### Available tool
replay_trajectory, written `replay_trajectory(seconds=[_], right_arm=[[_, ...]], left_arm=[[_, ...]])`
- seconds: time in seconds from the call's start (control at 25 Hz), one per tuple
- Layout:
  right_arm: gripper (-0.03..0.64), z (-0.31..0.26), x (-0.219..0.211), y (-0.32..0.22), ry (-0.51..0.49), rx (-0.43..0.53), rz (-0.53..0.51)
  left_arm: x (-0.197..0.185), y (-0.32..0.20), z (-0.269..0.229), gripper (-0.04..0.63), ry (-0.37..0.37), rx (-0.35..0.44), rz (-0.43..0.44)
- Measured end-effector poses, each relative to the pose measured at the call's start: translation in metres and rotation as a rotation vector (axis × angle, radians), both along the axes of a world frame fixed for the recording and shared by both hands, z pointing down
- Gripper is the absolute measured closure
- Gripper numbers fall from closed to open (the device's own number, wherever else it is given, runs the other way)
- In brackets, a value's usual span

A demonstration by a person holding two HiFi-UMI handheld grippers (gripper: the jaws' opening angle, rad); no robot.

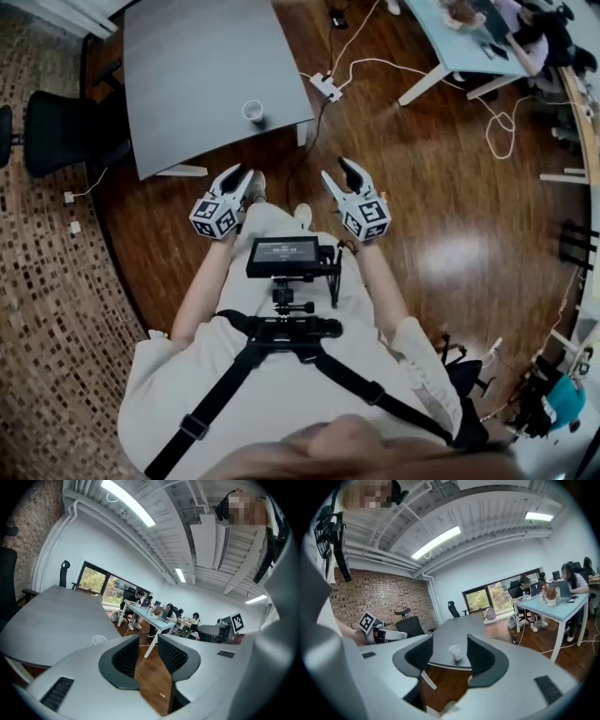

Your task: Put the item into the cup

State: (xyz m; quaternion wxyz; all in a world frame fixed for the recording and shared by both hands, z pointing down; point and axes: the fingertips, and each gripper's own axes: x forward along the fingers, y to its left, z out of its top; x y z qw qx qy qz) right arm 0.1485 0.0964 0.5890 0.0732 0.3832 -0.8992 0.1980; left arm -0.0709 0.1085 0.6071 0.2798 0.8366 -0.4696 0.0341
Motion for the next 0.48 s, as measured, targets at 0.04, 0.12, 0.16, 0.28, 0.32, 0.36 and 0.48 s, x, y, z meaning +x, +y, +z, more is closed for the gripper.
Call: replay_trajectory(seconds=[0.04, 0.12, 0.16, 0.28, 0.32, 0.36, 0.48], right_arm=[[0.379, 0.002, -0.001, 0.0, -0.001, -0.001, -0.008], [0.379, 0.003, -0.004, 0.001, -0.002, -0.002, -0.023], [0.379, 0.002, -0.007, 0.002, -0.004, 0.0, -0.031], [0.379, 0.003, -0.01, 0.003, -0.023, -0.003, -0.043], [0.379, 0.006, -0.008, 0.005, -0.027, -0.009, -0.044], [0.379, 0.008, -0.004, 0.008, -0.029, -0.013, -0.047], [0.379, 0.009, 0.001, 0.012, -0.029, -0.009, -0.064]], left_arm=[[-0.002, 0.004, 0.001, 0.469, -0.002, -0.006, -0.013], [-0.007, 0.014, 0.0, 0.469, -0.012, -0.017, -0.038], [-0.009, 0.018, 0.0, 0.469, -0.016, -0.02, -0.047], [-0.018, 0.022, 0.003, 0.469, -0.025, -0.032, -0.076], [-0.019, 0.024, 0.005, 0.469, -0.029, -0.039, -0.089], [-0.019, 0.027, 0.006, 0.469, -0.033, -0.046, -0.101], [-0.02, 0.036, 0.007, 0.469, -0.048, -0.063, -0.123]])
